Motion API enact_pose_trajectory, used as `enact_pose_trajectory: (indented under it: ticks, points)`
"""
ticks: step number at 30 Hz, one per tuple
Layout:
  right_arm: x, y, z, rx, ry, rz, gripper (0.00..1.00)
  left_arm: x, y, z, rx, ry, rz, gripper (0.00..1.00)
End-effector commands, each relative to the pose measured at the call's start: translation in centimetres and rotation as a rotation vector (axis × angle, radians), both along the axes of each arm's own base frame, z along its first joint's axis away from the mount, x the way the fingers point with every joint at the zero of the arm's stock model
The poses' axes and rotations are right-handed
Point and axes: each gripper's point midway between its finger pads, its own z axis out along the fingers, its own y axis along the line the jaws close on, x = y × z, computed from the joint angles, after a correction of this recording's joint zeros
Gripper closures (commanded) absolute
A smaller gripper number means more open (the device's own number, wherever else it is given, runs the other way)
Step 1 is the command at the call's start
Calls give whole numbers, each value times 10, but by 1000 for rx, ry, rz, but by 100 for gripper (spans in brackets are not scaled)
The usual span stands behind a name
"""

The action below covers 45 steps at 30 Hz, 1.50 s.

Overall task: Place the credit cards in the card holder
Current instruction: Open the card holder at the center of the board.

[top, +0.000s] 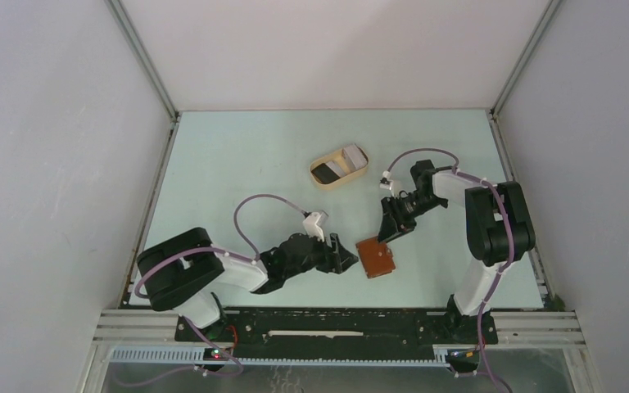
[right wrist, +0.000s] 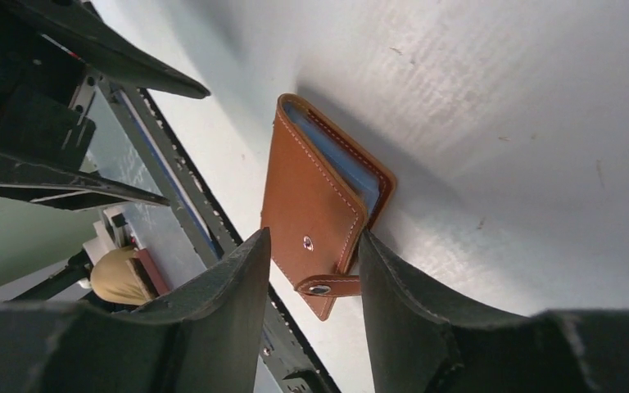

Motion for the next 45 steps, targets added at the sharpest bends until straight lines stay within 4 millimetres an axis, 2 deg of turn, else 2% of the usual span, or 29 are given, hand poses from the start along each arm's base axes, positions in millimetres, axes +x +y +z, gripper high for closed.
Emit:
enact_pose_trajectory:
  ticks: [1,9,13,24,29,33,36,40,45]
  points:
    - [-2,13,21,93,8,27,50,5,-23,25,-80,-28,-24,29]
    - [-11,26,45,229,40,59,57,8,-31,21,-75,-21,-36,28]
    - [-20,34,59,306,66,89,58,8,-30,28,-104,-42,-36,23]
    - [-33,57,69,426,179,115,60,-2,-27,48,-175,-74,-74,11]
    - [-36,64,69,453,222,119,69,-3,-26,51,-182,-75,-71,8]
    - [-37,67,66,462,256,121,75,-1,-29,44,-156,-54,-65,7]
    - [-39,70,63,455,264,133,79,1,-28,34,-118,-28,-49,9]
    - [-40,73,58,442,273,143,82,5,-24,24,-73,-11,-17,23]
    - [-43,76,48,404,279,159,86,8,-21,16,-22,2,5,28]
